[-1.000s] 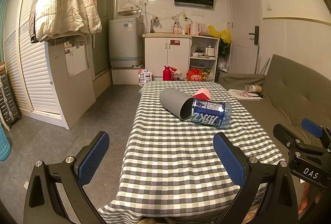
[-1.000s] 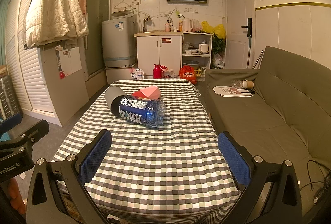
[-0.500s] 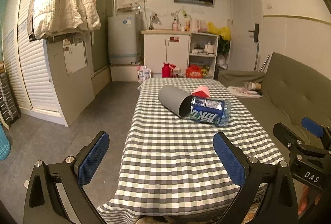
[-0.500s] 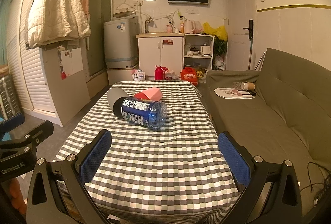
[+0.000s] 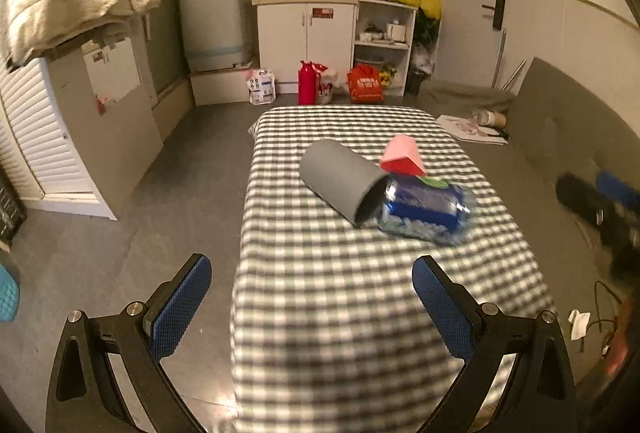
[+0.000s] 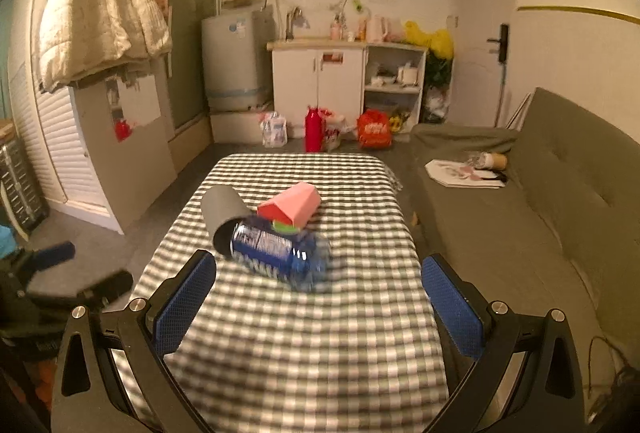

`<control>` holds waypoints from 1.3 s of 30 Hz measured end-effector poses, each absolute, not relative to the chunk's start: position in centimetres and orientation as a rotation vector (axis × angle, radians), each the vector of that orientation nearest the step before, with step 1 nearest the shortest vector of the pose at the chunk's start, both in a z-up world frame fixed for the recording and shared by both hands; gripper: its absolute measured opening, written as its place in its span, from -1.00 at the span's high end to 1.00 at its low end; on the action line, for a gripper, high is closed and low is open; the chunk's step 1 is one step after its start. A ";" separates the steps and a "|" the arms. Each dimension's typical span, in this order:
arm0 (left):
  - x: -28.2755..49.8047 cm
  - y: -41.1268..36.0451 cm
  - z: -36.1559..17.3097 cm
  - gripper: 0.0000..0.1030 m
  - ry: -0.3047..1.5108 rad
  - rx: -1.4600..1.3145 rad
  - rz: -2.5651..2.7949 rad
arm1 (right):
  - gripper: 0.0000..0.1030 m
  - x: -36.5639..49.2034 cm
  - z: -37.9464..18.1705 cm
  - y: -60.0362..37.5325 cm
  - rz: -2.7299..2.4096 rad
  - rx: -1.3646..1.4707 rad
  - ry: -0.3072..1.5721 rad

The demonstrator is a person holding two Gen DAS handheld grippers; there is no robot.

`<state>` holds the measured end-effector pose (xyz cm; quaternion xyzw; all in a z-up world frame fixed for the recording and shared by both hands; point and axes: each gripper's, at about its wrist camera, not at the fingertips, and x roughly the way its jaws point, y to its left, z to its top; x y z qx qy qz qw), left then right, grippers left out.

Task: Flip cup upside down
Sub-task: 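Reach the right gripper to the pink cup and close on it, then lift the pink cup with the right gripper toward the left gripper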

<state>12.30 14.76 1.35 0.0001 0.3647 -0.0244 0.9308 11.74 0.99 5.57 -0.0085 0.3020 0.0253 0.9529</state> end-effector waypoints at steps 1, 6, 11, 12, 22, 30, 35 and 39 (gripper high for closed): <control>13.4 15.1 1.2 -1.00 0.765 -0.004 -0.057 | -0.99 13.3 5.8 1.0 0.055 -0.008 0.644; 19.0 17.9 0.5 -1.00 0.807 -0.049 0.000 | -1.00 22.7 5.2 1.9 0.013 0.040 0.808; 23.5 20.4 -1.1 -1.00 0.832 -0.065 0.051 | -0.99 30.0 2.3 3.6 0.004 0.032 0.939; 24.3 20.8 -1.5 -1.00 0.839 -0.071 0.059 | -0.99 31.1 1.4 3.8 0.005 0.038 0.973; 27.3 23.1 -4.9 -1.00 0.889 -0.076 0.054 | -0.99 37.2 -4.9 4.8 -0.009 0.092 1.216; 26.7 24.0 -5.5 -1.00 0.908 -0.068 0.048 | -0.63 37.3 -6.3 5.1 0.034 0.141 1.288; 26.2 24.1 -5.1 -1.00 0.911 -0.066 0.043 | -0.45 37.4 -6.0 4.5 0.044 0.176 1.276; 25.7 23.9 -4.2 -1.00 0.910 -0.062 0.042 | -0.30 36.6 -4.2 3.7 0.050 0.161 1.231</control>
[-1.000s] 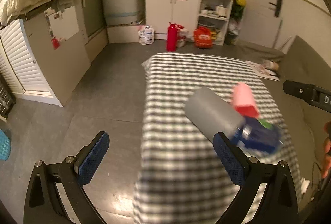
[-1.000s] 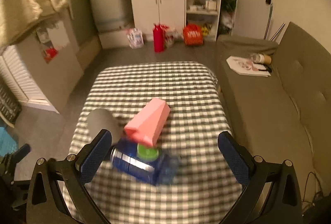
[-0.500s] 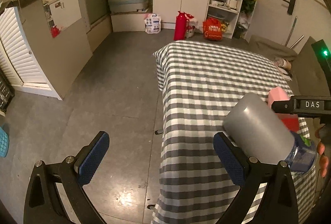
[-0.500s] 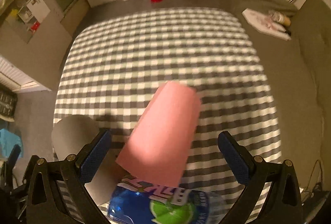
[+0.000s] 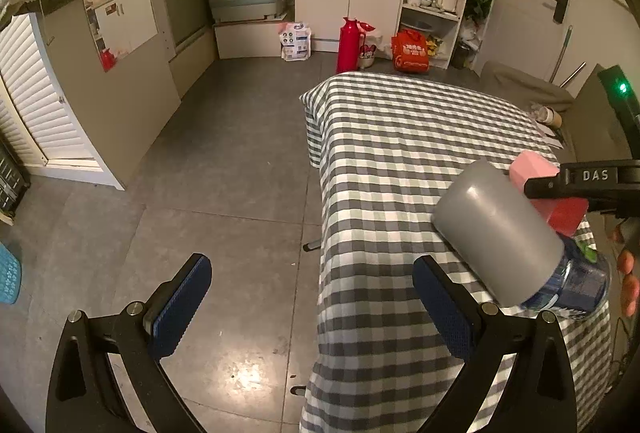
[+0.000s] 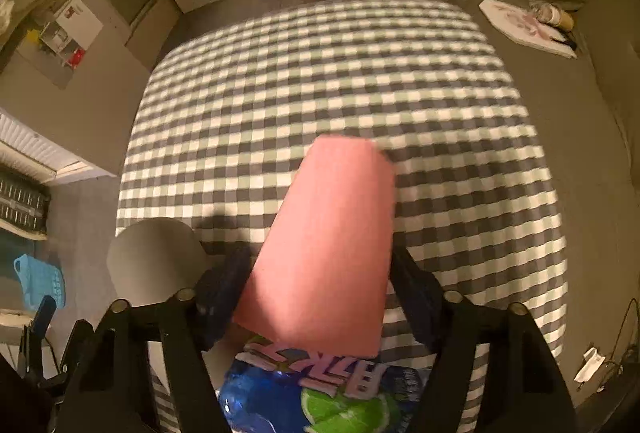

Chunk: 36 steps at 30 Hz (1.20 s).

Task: Flip cup upside down
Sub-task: 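Lift the pink cup with the right gripper toward the left gripper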

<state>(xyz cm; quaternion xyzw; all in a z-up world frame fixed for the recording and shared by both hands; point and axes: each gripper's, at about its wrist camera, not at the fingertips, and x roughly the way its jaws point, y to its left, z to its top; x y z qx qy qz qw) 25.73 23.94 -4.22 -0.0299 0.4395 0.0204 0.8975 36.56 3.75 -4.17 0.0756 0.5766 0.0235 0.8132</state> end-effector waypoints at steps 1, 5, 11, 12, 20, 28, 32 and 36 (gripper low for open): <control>25.5 23.8 -3.8 -1.00 0.907 -0.063 0.037 | -0.29 36.3 -3.4 3.7 0.058 0.151 1.214; 24.5 23.1 -1.6 -1.00 0.873 -0.053 0.034 | -0.27 34.8 0.1 2.8 0.095 0.195 1.143; 21.6 21.9 2.2 -1.00 0.811 -0.025 0.036 | -0.27 30.9 6.1 3.4 0.132 0.193 1.048; 20.8 21.8 2.9 -1.00 0.802 -0.025 0.038 | -0.27 29.8 7.0 3.7 0.140 0.186 1.034; 16.3 21.8 4.7 -1.00 0.778 -0.048 0.041 | -0.26 20.6 7.5 5.5 0.178 0.144 1.027; 12.4 21.7 2.2 -1.00 0.832 -0.050 0.058 | 0.13 14.3 -2.7 6.6 0.144 0.061 1.103; 11.5 21.7 1.0 -1.00 0.855 -0.068 0.067 | 0.13 11.1 -5.4 6.9 0.181 0.053 1.085; 11.3 20.9 -0.1 -1.00 0.885 -0.078 0.063 | 0.13 9.6 -6.0 6.2 0.193 0.117 1.027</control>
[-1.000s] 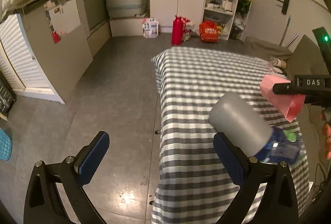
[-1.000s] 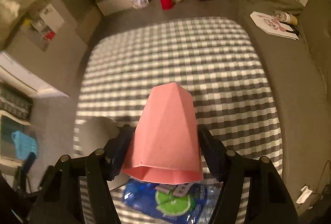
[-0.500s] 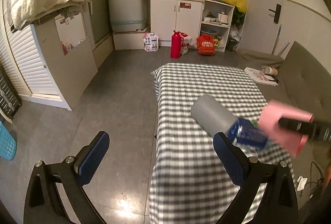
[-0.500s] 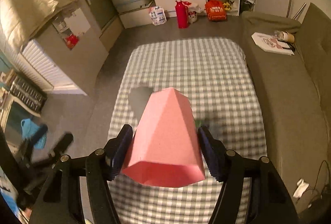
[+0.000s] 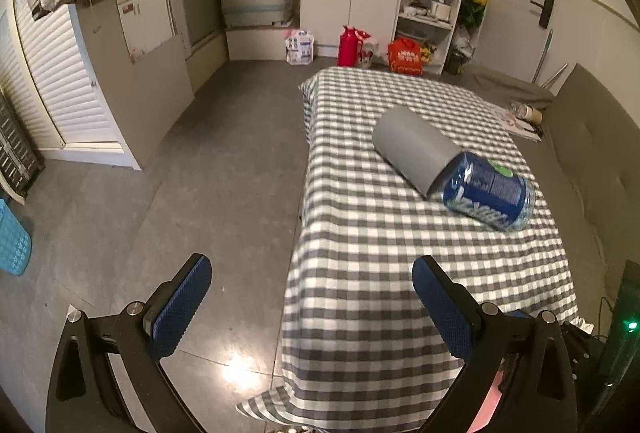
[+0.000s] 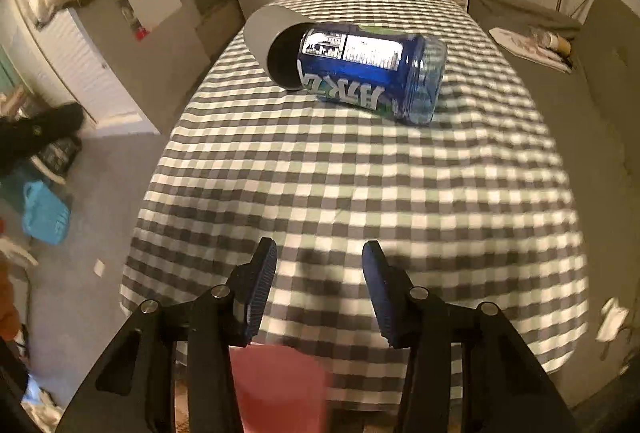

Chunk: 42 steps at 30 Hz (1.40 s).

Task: Flip cup upside down
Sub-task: 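Lift the pink cup with the right gripper toward the left gripper, then close the left gripper on the pink cup while the right gripper opens and withdraws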

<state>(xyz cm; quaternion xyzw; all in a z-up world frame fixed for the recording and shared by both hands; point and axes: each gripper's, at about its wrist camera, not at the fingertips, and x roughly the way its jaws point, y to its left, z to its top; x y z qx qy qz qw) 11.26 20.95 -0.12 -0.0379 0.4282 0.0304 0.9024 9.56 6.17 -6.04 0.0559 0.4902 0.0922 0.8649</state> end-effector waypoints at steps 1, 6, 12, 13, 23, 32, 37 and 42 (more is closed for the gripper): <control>11.2 20.6 -0.2 -1.00 0.884 -0.066 0.060 | 0.13 9.3 -5.9 6.0 0.196 0.128 1.013; 10.6 19.7 -0.6 -1.00 0.887 -0.037 0.049 | 0.01 8.6 -4.3 4.8 0.208 0.121 1.007; 8.3 17.1 -1.5 -1.00 0.922 -0.024 -0.053 | -0.12 7.5 -1.8 2.5 0.184 0.131 0.970; 7.9 16.3 -1.7 -1.00 0.939 -0.016 -0.097 | -0.13 7.3 -1.6 1.9 0.173 0.133 0.966; 3.9 8.5 -2.3 -1.00 1.021 0.108 -0.348 | -0.21 4.5 -1.3 -3.2 0.092 0.136 0.983; 2.3 4.7 -4.7 -1.00 1.105 0.228 -0.372 | -0.33 3.2 -1.4 -5.3 0.067 0.112 0.970; 2.2 3.5 -6.4 -1.00 1.139 0.274 -0.383 | -0.36 1.9 -1.9 -6.0 0.064 0.091 0.966; 2.2 2.4 -7.8 -0.98 1.175 0.310 -0.400 | -0.36 1.6 -2.9 -6.9 0.051 0.114 0.986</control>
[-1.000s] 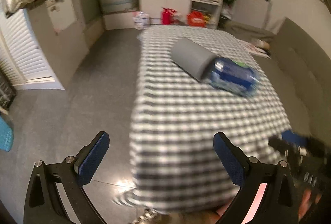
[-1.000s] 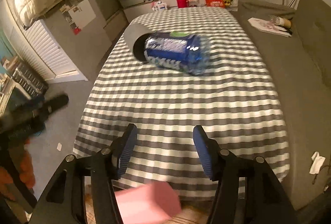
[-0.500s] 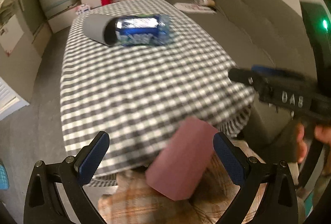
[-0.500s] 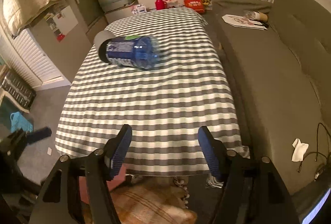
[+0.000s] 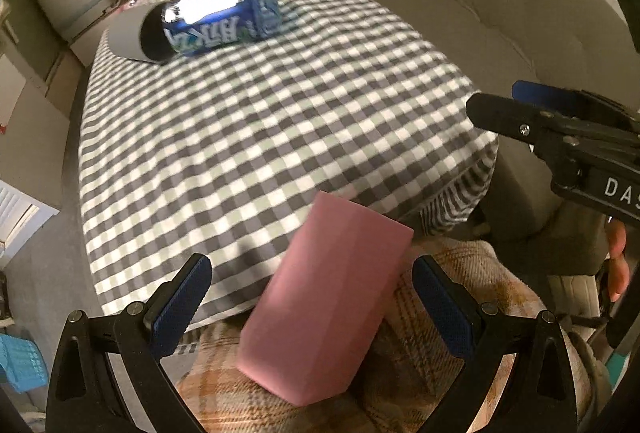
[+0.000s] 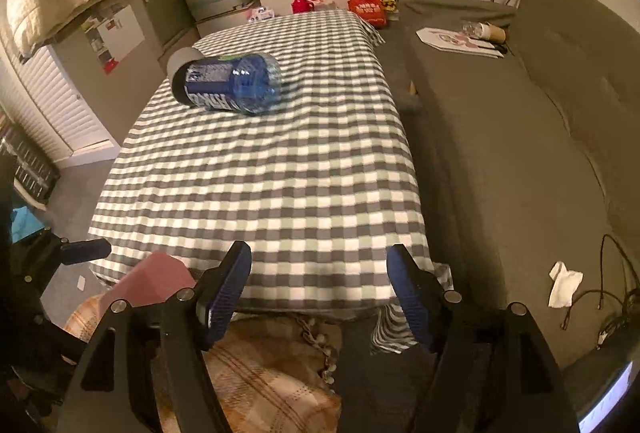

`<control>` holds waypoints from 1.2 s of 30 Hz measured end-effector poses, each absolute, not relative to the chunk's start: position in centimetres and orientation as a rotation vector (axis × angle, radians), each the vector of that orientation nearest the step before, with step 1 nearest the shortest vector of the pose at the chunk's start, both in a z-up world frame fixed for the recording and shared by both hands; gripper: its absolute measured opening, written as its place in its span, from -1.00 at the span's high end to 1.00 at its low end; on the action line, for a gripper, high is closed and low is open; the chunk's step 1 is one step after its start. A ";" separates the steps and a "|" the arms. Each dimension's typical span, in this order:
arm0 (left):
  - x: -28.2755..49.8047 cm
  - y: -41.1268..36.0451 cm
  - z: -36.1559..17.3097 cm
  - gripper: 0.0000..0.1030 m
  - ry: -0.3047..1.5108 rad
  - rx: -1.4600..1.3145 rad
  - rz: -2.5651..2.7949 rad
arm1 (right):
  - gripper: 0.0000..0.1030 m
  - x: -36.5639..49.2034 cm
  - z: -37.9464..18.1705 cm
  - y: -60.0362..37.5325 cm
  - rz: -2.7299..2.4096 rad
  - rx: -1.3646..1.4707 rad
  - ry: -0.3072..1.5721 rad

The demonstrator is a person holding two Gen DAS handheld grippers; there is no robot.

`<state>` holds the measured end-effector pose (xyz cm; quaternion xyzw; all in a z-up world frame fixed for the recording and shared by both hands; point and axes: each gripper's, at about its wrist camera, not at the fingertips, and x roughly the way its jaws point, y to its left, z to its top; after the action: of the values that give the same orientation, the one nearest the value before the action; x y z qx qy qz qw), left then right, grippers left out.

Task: Flip cup upside down
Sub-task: 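Close the left gripper on the pink cup while the right gripper opens and withdraws, then rotate the held pink cup with the left gripper so its rim faces down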

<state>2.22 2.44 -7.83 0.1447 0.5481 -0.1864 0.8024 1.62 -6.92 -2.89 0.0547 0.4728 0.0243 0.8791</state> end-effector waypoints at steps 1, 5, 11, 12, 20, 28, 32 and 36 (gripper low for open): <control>2.3 2.3 -8.1 -0.97 1.182 0.312 -0.404 | -0.36 1.6 -3.0 -7.0 0.049 0.117 0.989; 2.9 1.9 -8.9 -0.96 1.207 0.309 -0.436 | -0.36 1.7 -3.6 -7.2 0.050 0.124 1.000; 3.9 2.1 -9.5 -0.34 1.265 0.247 -0.499 | -0.36 1.9 -4.3 -7.5 0.046 0.138 1.019; 4.0 2.3 -9.4 -0.33 1.266 0.240 -0.507 | -0.36 2.0 -4.3 -7.5 0.045 0.139 1.021; 5.1 4.4 -5.9 -0.23 1.216 0.155 -0.546 | -0.36 2.2 -4.9 -7.3 0.055 0.151 1.038; 8.4 6.1 -3.5 -0.10 1.155 0.098 -0.530 | -0.36 2.5 -5.6 -7.1 0.059 0.154 1.052; 10.0 6.3 -3.1 -0.10 1.120 0.076 -0.516 | -0.36 3.0 -6.2 -7.2 0.057 0.156 1.064; 12.0 6.6 -2.2 -0.10 1.060 0.047 -0.512 | -0.36 3.6 -6.8 -7.4 0.052 0.152 1.076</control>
<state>12.01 6.59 -2.25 0.0223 0.5000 -0.2414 0.8314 3.55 -7.41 -6.79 0.0722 0.5118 0.0249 0.8557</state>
